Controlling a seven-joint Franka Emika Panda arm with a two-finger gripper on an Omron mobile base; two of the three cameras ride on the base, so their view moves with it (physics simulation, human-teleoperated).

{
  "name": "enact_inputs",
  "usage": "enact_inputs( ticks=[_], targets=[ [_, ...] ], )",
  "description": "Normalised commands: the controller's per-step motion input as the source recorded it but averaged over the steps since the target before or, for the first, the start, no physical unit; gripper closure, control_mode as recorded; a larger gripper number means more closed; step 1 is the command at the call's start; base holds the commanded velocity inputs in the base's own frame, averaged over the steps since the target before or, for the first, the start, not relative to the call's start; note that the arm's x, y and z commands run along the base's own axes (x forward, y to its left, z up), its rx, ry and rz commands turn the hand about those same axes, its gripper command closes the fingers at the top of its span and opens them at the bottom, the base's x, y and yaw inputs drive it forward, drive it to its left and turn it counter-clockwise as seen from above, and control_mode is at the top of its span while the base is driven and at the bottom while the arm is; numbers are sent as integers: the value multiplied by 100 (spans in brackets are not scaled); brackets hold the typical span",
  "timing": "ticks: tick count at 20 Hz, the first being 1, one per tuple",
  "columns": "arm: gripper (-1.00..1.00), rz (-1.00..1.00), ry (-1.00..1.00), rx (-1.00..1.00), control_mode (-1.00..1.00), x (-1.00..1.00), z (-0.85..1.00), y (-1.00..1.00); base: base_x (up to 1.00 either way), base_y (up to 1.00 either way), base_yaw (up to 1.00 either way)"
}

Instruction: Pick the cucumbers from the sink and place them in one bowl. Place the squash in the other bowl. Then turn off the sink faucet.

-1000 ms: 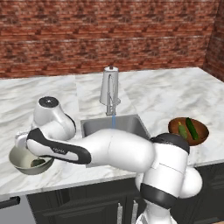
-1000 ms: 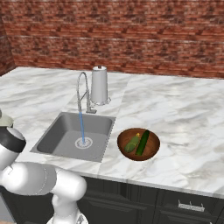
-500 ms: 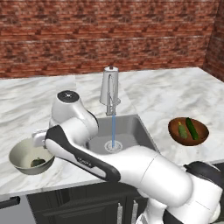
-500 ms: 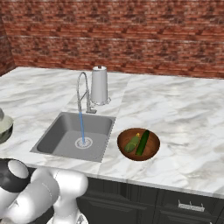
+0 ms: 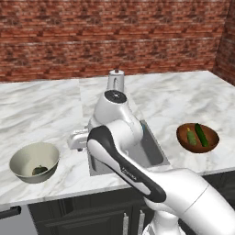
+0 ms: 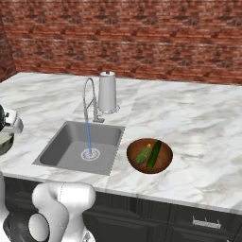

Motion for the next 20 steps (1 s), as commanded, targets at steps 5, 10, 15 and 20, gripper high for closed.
enact_inputs(
  ticks=[5, 10, 15, 20],
  targets=[
    [-100, 0, 0, 0, -100, 0, 21, -72, 0, 0, 0],
    [-100, 0, 0, 0, -100, 0, 18, -65, 0, 0, 0],
    [-100, 3, -3, 0, -100, 0, 1, -54, 0, 0, 0],
    [-100, 8, -1, 0, -100, 0, 0, -55, 0, 0, 0]
  ],
)
